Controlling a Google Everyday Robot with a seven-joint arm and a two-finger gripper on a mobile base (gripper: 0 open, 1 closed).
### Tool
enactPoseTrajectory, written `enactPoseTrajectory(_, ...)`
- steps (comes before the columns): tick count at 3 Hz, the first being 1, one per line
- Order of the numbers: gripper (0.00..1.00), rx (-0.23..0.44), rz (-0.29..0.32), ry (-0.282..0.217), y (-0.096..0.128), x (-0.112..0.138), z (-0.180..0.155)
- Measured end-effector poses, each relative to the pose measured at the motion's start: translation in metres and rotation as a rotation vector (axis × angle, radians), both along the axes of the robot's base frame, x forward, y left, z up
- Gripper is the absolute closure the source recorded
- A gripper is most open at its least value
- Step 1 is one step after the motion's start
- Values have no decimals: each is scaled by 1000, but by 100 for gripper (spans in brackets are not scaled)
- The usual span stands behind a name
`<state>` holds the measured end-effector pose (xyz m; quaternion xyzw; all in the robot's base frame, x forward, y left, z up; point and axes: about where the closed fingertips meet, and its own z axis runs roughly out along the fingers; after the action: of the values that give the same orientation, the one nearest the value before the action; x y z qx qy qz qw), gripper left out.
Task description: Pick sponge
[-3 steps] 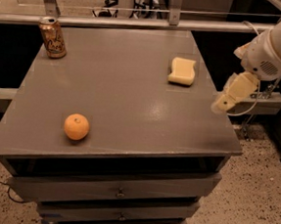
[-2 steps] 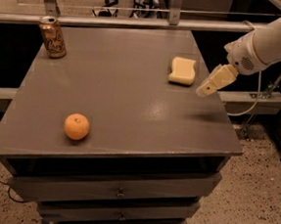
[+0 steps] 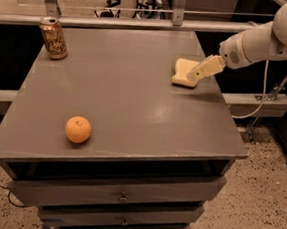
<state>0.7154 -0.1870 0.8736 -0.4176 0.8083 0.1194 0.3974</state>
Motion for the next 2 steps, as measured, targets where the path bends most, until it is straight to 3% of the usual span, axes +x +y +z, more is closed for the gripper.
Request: enactPoseTrajectory(2,0,71,-25,95,13,2,-31)
